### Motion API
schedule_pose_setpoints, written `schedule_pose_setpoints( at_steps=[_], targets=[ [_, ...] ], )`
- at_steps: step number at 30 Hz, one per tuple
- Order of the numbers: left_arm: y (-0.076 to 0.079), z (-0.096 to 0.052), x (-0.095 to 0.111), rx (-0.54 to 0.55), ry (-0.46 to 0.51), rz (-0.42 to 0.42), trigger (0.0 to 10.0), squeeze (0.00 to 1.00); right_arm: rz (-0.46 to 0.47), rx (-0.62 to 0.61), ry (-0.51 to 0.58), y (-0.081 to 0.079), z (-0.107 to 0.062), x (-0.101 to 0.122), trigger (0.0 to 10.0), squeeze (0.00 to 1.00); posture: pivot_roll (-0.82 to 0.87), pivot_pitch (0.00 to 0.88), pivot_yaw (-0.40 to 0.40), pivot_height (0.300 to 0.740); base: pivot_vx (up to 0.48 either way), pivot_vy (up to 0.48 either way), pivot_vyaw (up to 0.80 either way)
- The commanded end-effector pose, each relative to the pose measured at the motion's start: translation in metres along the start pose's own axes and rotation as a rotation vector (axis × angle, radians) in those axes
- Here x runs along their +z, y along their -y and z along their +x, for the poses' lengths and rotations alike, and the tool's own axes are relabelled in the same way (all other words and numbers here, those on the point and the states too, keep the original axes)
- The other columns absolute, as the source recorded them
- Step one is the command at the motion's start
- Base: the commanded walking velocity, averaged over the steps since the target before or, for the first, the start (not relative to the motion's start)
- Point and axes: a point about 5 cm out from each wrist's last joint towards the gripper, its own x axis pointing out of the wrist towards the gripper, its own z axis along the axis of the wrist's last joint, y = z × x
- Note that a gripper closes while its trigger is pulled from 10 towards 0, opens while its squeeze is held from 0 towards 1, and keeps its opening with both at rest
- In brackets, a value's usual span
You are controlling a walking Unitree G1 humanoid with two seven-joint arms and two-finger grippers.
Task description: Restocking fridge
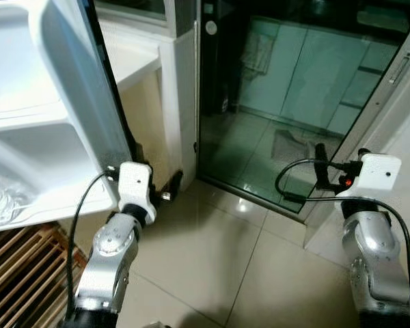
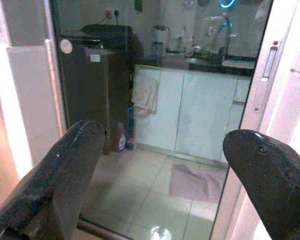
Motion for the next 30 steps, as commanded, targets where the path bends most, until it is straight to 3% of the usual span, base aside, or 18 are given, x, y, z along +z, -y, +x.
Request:
schedule_pose_setpoints(
  at_steps=[1,6,9,18,21,24,30],
  targets=[
    [-0.001,-0.005,0.017,0.019,0.071,0.021,10.0,0.0,-0.011,0.003,0.024,-0.003,-0.005,0.009,10.0,0.0,-0.11,0.0,0.005,0.74,0.0,0.0,0.0],
    [-0.006,-0.02,0.034,0.076,0.075,0.045,10.0,0.0,-0.007,0.012,-0.004,-0.006,-0.03,0.009,10.0,0.0,-0.11,0.0,0.006,0.74,0.0,0.0,0.0],
    [0.0,-0.015,0.028,0.049,0.046,0.026,10.0,0.0,-0.001,0.011,-0.023,-0.005,-0.026,0.004,10.0,0.0,-0.1,0.0,0.004,0.74,0.0,0.0,0.0],
    [0.006,-0.013,0.025,0.031,0.021,0.019,10.0,0.0,-0.003,-0.018,-0.05,0.008,-0.006,-0.001,10.0,0.0,-0.11,0.0,0.004,0.74,0.0,0.0,0.79],
    [0.003,-0.016,0.025,0.032,0.034,0.036,10.0,0.0,-0.005,-0.018,-0.051,0.011,-0.003,-0.001,10.0,0.0,-0.1,0.0,0.002,0.74,0.0,0.0,0.77],
    [-0.005,-0.029,0.021,0.035,0.045,0.088,10.0,0.0,-0.002,-0.006,-0.061,0.01,-0.001,-0.005,10.0,0.0,-0.09,0.0,0.002,0.74,0.0,0.0,0.77],
    [-0.009,-0.029,0.021,0.079,0.039,0.061,10.0,0.0,0.002,0.006,-0.07,0.009,0.002,-0.009,10.0,0.0,-0.09,0.0,0.002,0.74,0.0,0.0,0.76]
  ],
)
